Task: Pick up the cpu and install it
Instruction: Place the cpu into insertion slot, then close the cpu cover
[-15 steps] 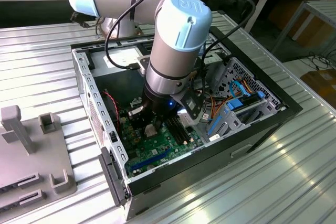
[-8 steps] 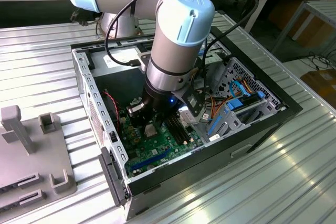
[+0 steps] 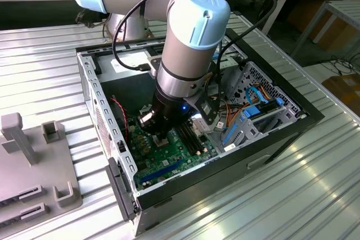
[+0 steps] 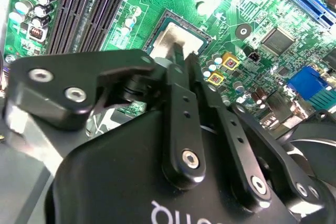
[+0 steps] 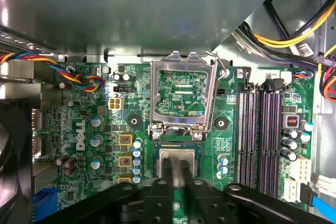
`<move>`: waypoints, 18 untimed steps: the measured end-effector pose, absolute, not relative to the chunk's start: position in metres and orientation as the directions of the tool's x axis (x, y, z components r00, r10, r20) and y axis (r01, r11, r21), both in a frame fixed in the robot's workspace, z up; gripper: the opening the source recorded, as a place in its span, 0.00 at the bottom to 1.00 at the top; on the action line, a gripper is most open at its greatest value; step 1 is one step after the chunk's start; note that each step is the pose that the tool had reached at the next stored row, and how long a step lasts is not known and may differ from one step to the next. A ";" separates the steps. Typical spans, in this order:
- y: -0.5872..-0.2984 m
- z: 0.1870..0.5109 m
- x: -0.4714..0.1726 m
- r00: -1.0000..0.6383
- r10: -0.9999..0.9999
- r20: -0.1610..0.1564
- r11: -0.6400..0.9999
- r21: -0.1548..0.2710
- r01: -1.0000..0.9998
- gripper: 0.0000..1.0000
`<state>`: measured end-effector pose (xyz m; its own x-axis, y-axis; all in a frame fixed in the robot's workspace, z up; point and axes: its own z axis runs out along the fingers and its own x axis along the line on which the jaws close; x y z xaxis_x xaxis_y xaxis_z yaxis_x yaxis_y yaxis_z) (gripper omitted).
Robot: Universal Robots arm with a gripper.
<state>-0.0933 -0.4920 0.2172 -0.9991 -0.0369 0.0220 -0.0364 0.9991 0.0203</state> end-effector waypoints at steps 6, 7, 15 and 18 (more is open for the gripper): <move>-0.492 0.217 -0.093 -0.999 -0.037 0.022 0.999 0.020 -0.036 0.11; -0.492 0.217 -0.093 -0.999 -0.037 0.022 0.999 0.020 -0.036 0.11; -0.492 0.218 -0.093 -0.999 -0.037 0.022 0.999 0.020 -0.036 0.11; -0.492 0.219 -0.093 -0.999 -0.037 0.022 0.999 0.020 -0.036 0.11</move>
<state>-0.0933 -0.4920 0.2185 -0.9991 -0.0368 0.0221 -0.0364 0.9991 0.0203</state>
